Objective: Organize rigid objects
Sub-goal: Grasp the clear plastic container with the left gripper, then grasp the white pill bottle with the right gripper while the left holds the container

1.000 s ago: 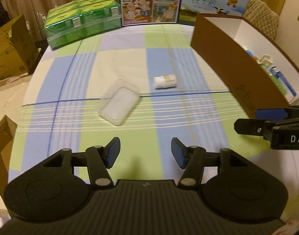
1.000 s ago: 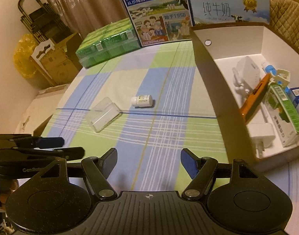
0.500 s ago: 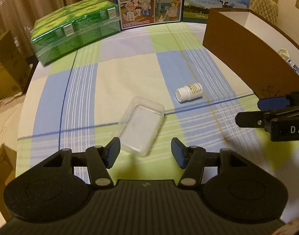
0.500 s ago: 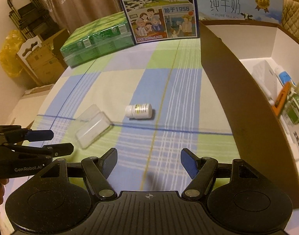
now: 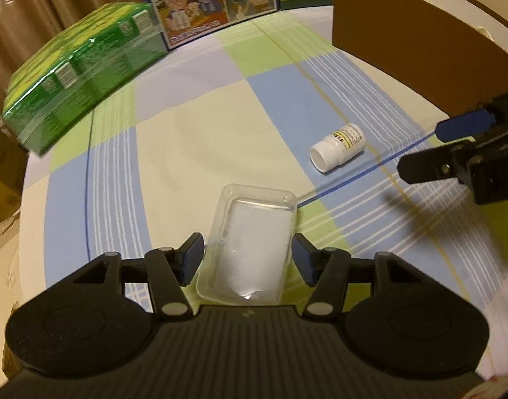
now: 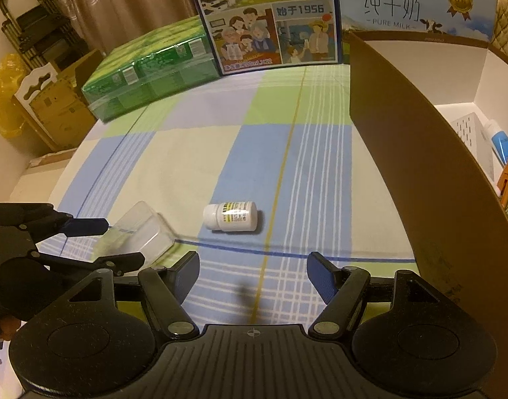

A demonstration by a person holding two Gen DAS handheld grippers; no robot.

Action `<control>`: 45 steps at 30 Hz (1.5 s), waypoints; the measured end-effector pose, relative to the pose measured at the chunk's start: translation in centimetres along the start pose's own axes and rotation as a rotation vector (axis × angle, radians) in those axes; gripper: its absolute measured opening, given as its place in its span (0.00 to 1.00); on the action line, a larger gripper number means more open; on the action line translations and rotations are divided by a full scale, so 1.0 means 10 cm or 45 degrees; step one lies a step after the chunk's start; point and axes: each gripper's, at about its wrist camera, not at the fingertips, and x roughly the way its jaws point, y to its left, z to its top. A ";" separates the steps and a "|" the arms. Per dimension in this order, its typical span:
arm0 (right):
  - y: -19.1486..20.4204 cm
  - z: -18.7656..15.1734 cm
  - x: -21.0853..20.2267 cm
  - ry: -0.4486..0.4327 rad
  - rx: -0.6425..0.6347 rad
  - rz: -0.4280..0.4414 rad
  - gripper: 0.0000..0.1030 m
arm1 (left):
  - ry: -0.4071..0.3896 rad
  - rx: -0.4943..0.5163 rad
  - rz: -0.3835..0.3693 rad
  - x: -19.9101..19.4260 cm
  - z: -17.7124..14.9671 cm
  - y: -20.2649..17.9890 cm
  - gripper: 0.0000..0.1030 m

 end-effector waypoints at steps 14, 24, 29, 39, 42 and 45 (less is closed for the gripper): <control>0.15 0.11 0.33 0.011 -0.048 -0.015 0.67 | -0.032 -0.180 0.037 0.09 -0.01 0.26 0.52; 0.35 0.21 0.66 0.000 -0.107 -0.076 0.65 | 0.025 -0.362 0.115 0.14 0.00 0.41 0.52; 0.39 0.22 0.79 0.030 -0.116 -0.121 0.47 | 0.030 -0.376 0.123 0.15 0.02 0.41 0.52; 0.42 0.21 0.70 0.018 -0.164 -0.094 0.42 | 0.037 -0.370 0.117 0.11 0.03 0.35 0.52; 0.42 0.20 0.59 0.007 -0.160 -0.063 0.42 | 0.027 -0.370 0.118 0.03 0.03 0.31 0.52; 0.43 0.18 0.44 -0.005 -0.150 -0.029 0.42 | 0.015 -0.370 0.123 -0.09 0.04 0.27 0.52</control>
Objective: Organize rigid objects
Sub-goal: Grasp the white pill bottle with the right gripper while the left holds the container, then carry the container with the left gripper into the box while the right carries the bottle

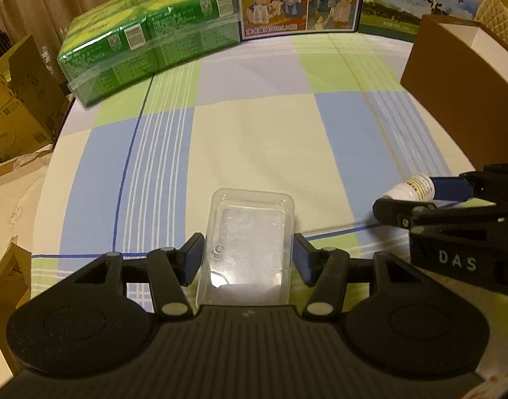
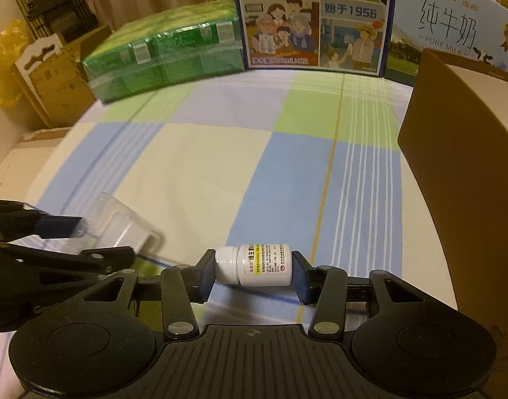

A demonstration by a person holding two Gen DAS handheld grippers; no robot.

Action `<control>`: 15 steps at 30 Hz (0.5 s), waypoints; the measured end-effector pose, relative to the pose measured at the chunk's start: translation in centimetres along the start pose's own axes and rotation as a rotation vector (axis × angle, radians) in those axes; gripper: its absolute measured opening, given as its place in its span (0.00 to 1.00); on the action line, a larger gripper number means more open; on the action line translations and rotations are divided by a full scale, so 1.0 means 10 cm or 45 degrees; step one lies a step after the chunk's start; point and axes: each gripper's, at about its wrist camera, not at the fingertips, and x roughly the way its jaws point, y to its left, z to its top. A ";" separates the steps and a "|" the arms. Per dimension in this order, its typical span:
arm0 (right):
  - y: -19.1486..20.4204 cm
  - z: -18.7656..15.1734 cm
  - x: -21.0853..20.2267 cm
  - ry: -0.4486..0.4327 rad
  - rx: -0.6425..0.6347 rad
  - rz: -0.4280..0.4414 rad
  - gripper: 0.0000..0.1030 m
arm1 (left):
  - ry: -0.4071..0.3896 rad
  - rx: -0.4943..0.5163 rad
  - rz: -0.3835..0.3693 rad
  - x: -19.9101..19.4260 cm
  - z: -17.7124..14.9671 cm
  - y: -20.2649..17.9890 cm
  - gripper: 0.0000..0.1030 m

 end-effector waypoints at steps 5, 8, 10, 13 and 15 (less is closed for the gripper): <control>0.00 -0.05 -0.28 -0.017 0.004 0.042 0.42 | -0.023 -0.008 -0.008 -0.26 -0.04 -0.09 0.52; -0.01 -0.09 -0.47 -0.015 0.007 0.061 0.42 | -0.041 -0.005 -0.024 -0.45 -0.07 -0.18 0.52; -0.03 -0.12 -0.60 -0.021 0.008 0.060 0.42 | -0.058 0.007 -0.037 -0.57 -0.09 -0.26 0.52; -0.08 -0.18 -0.81 -0.033 0.019 0.059 0.42 | -0.085 0.026 -0.058 -0.75 -0.11 -0.40 0.52; -0.14 -0.21 -0.95 -0.044 0.030 0.054 0.42 | -0.106 0.045 -0.073 -0.87 -0.11 -0.51 0.52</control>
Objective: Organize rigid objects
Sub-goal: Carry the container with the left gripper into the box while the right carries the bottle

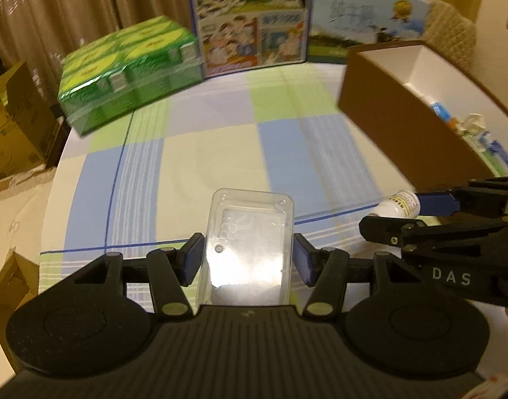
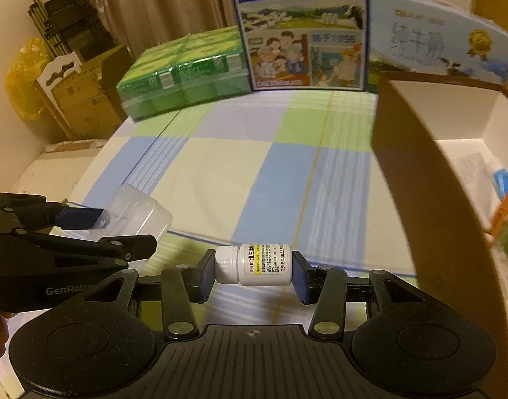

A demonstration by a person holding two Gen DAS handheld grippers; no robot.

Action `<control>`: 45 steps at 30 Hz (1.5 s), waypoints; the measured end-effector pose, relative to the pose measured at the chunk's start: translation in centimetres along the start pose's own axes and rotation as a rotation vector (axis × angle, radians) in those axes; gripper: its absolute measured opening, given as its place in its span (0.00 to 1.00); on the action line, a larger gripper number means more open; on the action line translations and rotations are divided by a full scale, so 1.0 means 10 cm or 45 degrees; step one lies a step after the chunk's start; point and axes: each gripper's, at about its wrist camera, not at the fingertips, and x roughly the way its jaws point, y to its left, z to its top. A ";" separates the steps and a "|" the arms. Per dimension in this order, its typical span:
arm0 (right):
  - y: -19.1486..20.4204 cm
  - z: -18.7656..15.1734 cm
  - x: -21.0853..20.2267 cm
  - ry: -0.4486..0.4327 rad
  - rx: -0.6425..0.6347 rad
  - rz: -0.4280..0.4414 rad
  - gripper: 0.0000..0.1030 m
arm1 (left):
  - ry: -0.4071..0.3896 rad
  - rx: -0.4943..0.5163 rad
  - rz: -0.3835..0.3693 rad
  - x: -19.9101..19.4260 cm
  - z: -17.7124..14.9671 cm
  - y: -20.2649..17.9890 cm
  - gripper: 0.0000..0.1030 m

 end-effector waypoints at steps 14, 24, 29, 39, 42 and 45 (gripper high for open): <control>-0.63 -0.15 -1.06 -0.159 0.100 -0.072 0.42 | -0.135 0.165 -0.117 -0.52 0.30 -1.07 0.51; -1.35 -0.17 -1.50 -0.224 0.151 -0.140 0.42 | -0.178 0.228 -0.176 -0.49 0.58 -1.87 0.51; -1.70 -0.05 -1.57 -0.237 0.147 -0.146 0.42 | -0.197 0.224 -0.174 -0.38 0.79 -2.16 0.51; -2.28 0.37 -1.37 -0.230 0.116 -0.129 0.42 | -0.201 0.182 -0.136 0.02 1.32 -2.40 0.51; -2.44 0.52 -1.23 -0.226 0.106 -0.120 0.42 | -0.197 0.181 -0.112 0.19 1.48 -2.46 0.51; -2.60 0.66 -1.07 -0.220 0.111 -0.112 0.42 | -0.191 0.163 -0.094 0.38 1.65 -2.48 0.51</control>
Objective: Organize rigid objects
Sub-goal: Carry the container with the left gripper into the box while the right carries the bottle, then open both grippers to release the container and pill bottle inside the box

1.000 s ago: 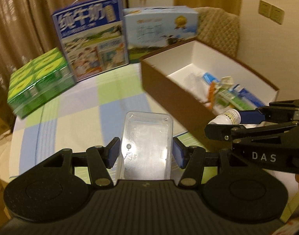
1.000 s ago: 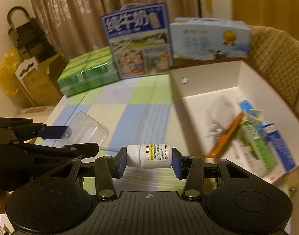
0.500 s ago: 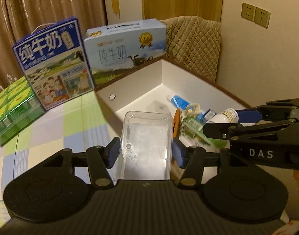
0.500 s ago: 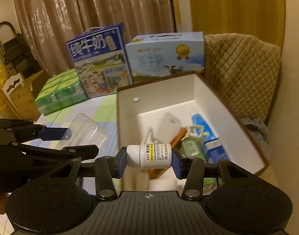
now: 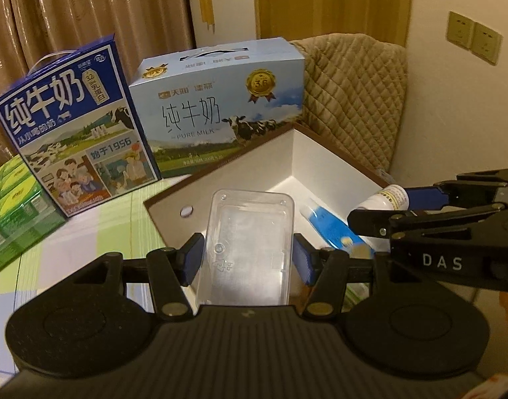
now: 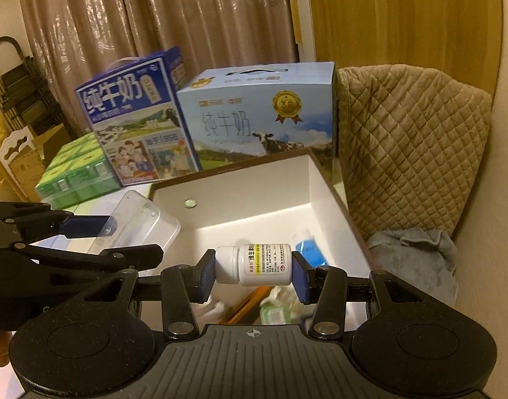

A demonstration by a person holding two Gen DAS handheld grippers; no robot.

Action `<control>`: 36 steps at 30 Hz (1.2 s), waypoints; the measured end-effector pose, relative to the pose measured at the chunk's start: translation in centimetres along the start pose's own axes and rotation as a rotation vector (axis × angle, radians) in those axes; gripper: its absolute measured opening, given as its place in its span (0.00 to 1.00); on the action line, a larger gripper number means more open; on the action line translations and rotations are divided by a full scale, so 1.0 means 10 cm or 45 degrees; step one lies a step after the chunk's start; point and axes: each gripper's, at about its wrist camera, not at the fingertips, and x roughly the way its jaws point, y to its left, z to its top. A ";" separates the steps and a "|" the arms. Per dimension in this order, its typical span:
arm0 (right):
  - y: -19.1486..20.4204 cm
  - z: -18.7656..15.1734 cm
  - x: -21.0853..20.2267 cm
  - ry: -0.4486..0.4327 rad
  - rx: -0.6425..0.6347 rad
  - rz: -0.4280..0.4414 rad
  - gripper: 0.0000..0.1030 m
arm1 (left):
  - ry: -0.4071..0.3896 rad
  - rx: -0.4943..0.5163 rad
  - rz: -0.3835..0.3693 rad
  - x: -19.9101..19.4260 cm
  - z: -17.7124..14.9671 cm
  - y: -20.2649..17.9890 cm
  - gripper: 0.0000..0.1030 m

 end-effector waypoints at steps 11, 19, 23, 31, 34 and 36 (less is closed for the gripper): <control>-0.27 0.27 0.73 0.035 -0.003 0.021 0.42 | 0.084 -0.030 0.061 0.74 0.19 0.14 0.51; -0.28 0.29 1.06 0.077 -0.020 0.035 0.42 | 0.151 -0.041 0.060 1.04 0.15 0.26 0.52; -0.26 0.30 1.15 0.085 -0.032 0.038 0.42 | 0.168 -0.028 0.066 1.12 0.12 0.29 0.53; -0.26 0.33 1.25 0.089 -0.033 0.041 0.42 | 0.156 -0.024 0.065 1.14 0.12 0.33 0.62; -0.27 0.34 1.28 0.089 -0.032 0.036 0.42 | 0.156 -0.029 0.071 1.14 0.13 0.35 0.62; -0.27 0.35 1.29 0.085 -0.028 0.034 0.42 | 0.156 -0.032 0.074 1.15 0.14 0.36 0.62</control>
